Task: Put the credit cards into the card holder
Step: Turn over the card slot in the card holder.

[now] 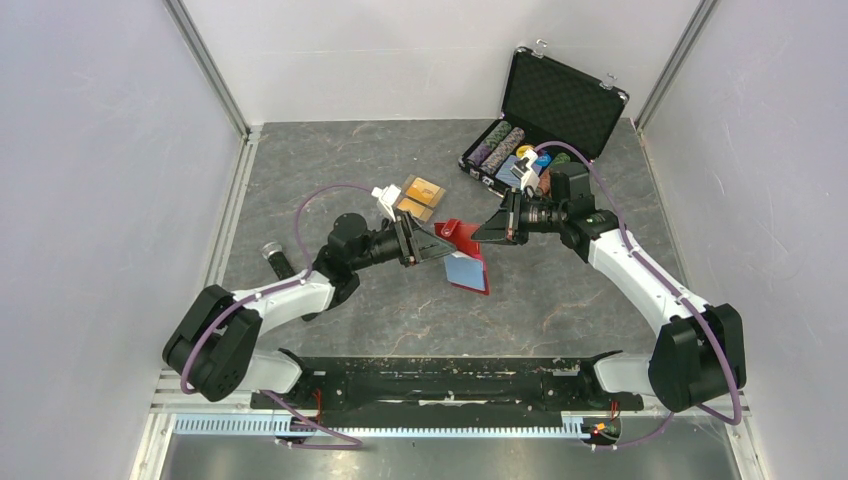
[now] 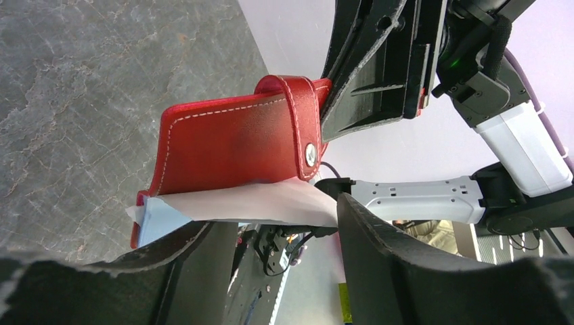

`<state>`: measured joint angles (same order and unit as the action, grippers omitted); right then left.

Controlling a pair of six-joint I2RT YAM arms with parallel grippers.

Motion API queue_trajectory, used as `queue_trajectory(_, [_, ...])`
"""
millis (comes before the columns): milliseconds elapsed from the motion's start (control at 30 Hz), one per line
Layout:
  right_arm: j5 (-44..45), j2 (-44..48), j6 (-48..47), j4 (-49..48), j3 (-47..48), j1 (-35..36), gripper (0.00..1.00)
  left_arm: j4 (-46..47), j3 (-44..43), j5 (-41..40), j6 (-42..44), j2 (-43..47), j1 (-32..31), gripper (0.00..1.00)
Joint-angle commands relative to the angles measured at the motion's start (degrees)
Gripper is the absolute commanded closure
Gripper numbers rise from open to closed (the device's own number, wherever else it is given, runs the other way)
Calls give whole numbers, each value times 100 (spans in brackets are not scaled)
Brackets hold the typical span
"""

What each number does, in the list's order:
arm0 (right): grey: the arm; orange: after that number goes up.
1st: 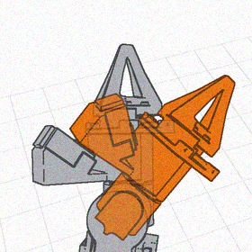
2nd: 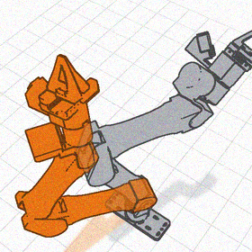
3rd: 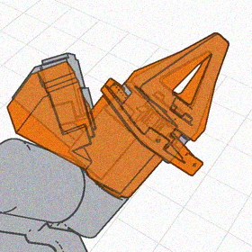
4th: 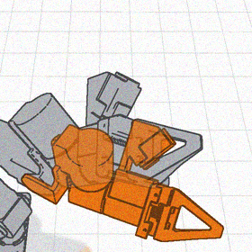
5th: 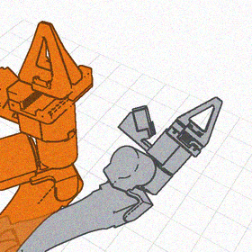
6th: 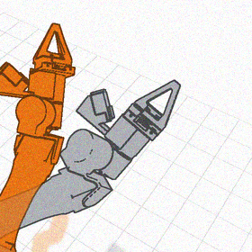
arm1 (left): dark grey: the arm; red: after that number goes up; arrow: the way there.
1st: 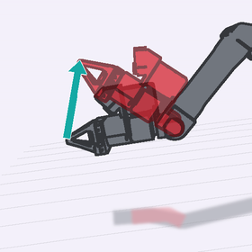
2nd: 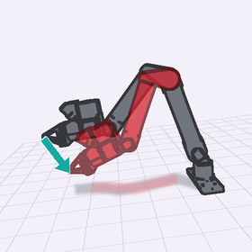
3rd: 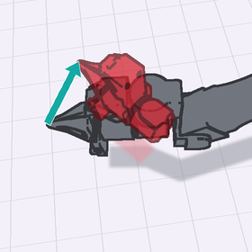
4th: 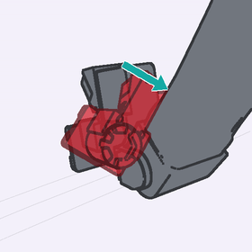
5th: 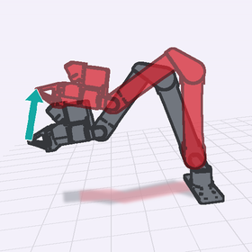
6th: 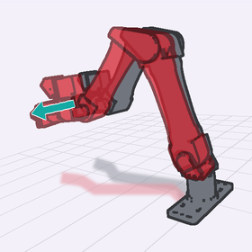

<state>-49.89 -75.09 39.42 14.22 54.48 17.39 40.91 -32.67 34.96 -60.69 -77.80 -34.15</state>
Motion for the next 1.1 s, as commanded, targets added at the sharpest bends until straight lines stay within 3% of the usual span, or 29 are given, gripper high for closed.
queue_trajectory(0, [-151, 97, 135, -235, -25, 10, 100, 520, -143, -72, -236, 206, -4, 39])
queue_trajectory(200, [-204, 110, 277, -357, -60, 10, 100, 550, -82, -130, -113, 371, -10, 25])
queue_trajectory(300, [-240, 120, 358, -424, -85, 10, 100, 568, -113, -111, -63, 380, -7, 25])
queue_trajectory(433, [-267, 131, 476, -544, -116, 10, 100, 563, -190, 31, 12, 245, -4, 36])
queue_trajectory(600, [-302, 136, 565, -622, -126, 10, 100, 581, -230, 188, 110, 44, -6, 69])
queue_trajectory(700, [-326, 146, 608, -646, -122, 10, 100, 158, -339, 226, 424, -25, -13, 70])
queue_trajectory(800, [-363, 172, 657, -659, -115, 10, 100, -478, -440, 45, 906, 19, -17, 64])
queue_trajectory(933, [-416, 194, 664, -668, -126, 10, 100, -1288, -469, -571, 1405, 167, -6, 41])
queue_trajectory(1067, [-451, 205, 670, -665, -148, 10, 100, -1439, -462, -858, 1618, 171, -4, 21])
